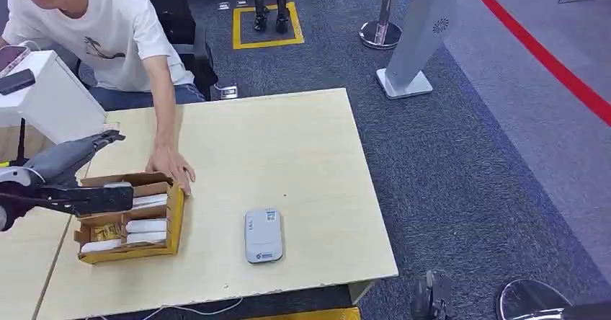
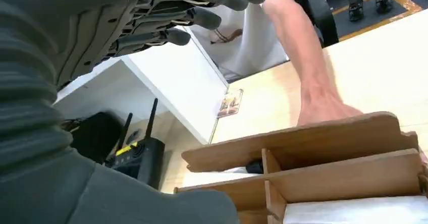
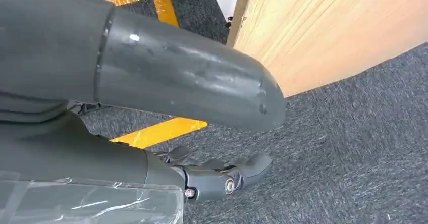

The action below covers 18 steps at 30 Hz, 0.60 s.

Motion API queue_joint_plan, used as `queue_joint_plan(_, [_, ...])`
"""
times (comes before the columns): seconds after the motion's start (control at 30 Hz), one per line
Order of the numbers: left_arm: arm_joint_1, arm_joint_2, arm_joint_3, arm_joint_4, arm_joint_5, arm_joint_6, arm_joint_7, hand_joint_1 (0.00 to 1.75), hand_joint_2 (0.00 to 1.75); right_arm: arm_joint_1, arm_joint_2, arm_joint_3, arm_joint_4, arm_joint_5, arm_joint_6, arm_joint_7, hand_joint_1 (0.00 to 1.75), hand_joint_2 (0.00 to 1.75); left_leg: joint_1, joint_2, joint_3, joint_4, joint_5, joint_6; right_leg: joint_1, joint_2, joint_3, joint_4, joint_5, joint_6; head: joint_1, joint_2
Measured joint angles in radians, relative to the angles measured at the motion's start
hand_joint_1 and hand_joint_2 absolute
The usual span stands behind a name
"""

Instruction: Pass the card to the sensor for recognition and then transmit it.

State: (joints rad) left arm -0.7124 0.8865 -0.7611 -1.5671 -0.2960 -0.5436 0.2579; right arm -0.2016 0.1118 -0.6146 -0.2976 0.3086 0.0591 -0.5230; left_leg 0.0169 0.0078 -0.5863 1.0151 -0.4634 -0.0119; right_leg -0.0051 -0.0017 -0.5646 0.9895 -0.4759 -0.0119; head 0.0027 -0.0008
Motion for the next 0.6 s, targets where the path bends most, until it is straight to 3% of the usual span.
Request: queue_joint_plan(0.6, [-0.101,-0.014,-0.065,0.026,0.052,-0.026,-0.023,0.0,1.75,0.0,-0.003,0.0,0.0,-0.006,-0.01,-0.001,0.0,0.0,0.0,0.0,0.0,0.0,0.0,0.0,0.0,0.0,0.0,0.0,0.0,0.0,0.0,0.0])
